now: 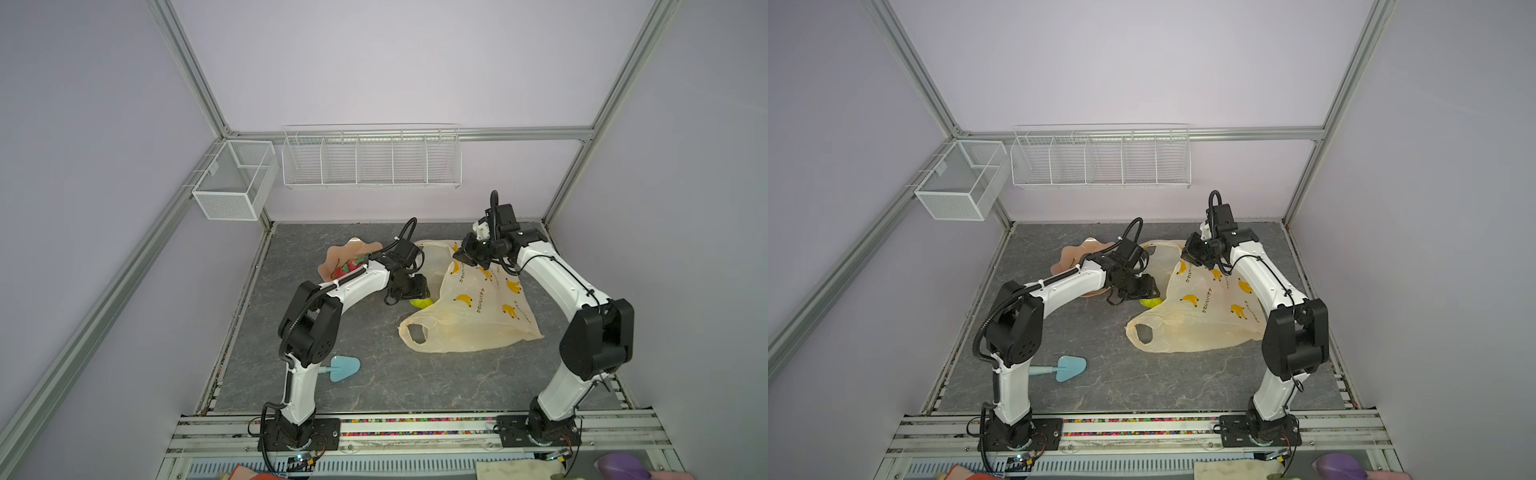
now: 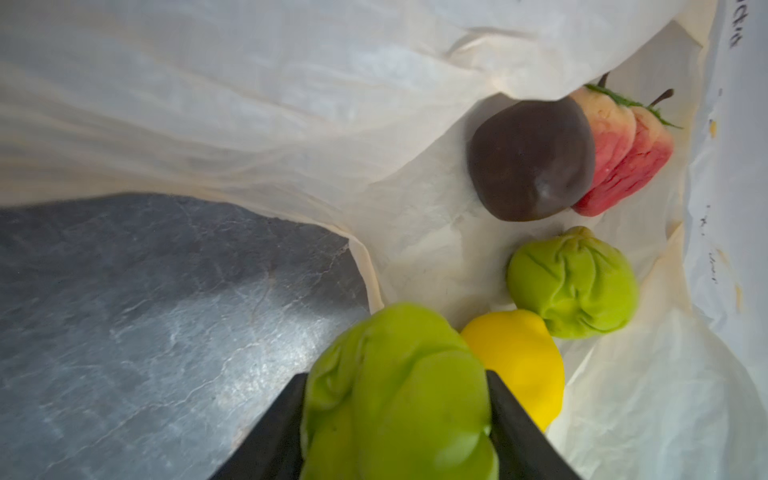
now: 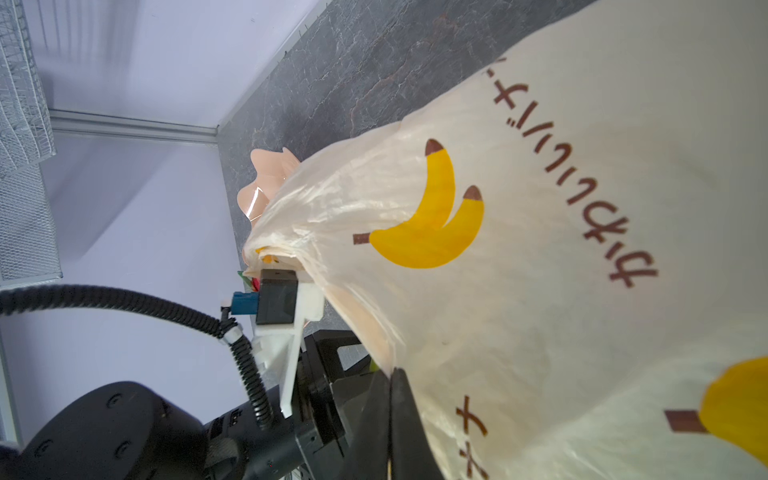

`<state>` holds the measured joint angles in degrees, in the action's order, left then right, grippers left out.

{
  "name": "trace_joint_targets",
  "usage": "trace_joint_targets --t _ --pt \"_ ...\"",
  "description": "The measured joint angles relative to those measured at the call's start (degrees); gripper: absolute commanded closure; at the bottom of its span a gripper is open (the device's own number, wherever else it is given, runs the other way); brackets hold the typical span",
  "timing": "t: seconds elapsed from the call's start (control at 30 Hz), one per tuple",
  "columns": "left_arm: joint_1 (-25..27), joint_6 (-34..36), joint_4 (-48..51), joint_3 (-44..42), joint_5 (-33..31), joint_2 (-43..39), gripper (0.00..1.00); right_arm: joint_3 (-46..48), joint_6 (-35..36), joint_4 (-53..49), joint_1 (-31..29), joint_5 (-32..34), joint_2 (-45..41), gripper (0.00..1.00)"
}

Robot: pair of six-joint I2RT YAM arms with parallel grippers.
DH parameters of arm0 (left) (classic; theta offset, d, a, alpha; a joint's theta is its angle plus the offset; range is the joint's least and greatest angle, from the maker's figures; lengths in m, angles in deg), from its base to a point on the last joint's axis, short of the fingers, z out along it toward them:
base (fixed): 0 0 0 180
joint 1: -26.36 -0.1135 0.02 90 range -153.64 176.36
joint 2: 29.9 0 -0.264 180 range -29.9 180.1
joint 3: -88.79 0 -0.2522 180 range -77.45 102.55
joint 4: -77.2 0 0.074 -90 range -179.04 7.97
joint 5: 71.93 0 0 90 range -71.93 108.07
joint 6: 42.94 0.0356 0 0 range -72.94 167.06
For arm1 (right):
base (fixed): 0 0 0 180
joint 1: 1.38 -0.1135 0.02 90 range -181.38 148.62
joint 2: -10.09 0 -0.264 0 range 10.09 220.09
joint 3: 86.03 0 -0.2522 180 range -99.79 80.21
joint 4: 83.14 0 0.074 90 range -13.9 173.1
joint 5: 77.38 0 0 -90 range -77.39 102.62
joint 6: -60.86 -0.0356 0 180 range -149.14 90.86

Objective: Place the fruits into the plastic bag
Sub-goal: 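Carry the green pear with the left gripper over the bag, then lower the pear into the bag and open the left gripper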

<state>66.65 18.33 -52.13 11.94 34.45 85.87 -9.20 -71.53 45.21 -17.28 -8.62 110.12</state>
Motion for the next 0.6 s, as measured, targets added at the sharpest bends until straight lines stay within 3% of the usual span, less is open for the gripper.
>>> trace_joint_targets --t 0.6 --pt "5.97 0.15 2.21 9.84 -0.92 5.81 0.46 1.20 0.00 0.00 -0.11 -0.24 -0.39 0.93"
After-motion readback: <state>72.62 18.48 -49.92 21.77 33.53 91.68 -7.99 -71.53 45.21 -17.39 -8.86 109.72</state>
